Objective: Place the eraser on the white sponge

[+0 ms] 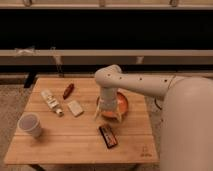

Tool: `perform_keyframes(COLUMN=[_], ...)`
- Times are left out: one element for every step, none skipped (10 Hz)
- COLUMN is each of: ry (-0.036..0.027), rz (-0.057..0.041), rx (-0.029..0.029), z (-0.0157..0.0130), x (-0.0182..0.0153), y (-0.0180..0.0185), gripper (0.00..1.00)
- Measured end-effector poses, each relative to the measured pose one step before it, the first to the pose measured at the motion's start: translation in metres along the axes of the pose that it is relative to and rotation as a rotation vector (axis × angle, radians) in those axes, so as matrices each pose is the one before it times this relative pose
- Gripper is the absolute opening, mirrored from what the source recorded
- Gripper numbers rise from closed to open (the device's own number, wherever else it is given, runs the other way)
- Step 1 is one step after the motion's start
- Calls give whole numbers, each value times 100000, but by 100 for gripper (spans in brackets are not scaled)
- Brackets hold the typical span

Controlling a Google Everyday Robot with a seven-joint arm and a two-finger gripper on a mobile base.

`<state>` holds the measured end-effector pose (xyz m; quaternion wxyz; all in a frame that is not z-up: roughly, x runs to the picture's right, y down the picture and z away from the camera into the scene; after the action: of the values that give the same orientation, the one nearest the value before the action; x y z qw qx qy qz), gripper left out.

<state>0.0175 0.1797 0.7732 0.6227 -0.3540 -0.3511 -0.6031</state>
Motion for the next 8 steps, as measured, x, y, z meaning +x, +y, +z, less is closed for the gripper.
perform_keyframes(ry=[-3471,-1744,-1145,-699,-1144,-490,-747,-944], rz=[-1478,-1154,-1021,-861,-1047,-318,32,456], rx=[-1590,-669,-83,15,-201,-52,-102,-20], z=[1924,926,610,384,669,295,427,392], x=[-407,-368,-360,-220,-118,63,174,298], y=[287,-6,-53,3,-45,-33,133,239], gripper=[80,80,80,80,80,80,80,80])
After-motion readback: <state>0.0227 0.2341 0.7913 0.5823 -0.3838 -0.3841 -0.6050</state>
